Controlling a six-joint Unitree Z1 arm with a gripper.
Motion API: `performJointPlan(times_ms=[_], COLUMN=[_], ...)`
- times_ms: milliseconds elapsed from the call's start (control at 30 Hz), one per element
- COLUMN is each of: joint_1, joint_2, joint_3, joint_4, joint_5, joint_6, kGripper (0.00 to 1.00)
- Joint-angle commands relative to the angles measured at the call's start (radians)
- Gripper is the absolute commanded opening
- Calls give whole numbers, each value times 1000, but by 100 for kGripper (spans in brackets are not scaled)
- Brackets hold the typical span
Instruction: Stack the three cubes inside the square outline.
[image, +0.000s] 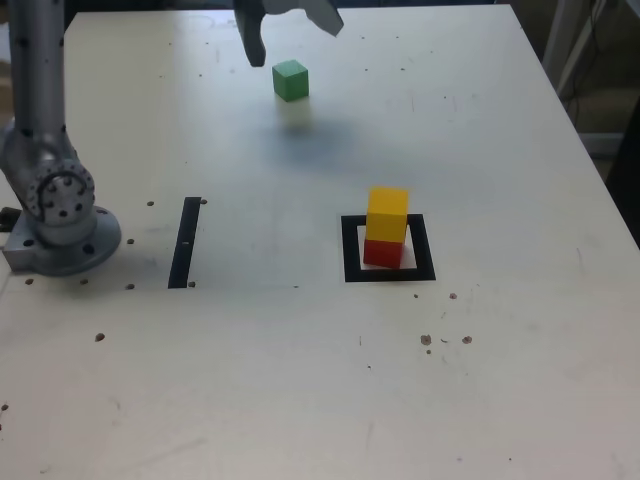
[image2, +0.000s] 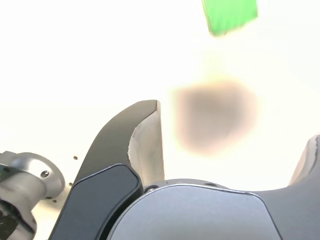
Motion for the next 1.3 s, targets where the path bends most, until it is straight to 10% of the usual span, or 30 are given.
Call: performJointPlan(times_ms=[0, 633, 933, 1267], joint_1=[37, 193, 169, 153], joint_2=[44, 405, 388, 437], joint_3=[-40, -480, -435, -434], joint_4=[13, 245, 298, 240], joint_5=[-11, -15, 30, -22], joint_6=[1, -65, -107, -103], kGripper=[99, 99, 95, 94])
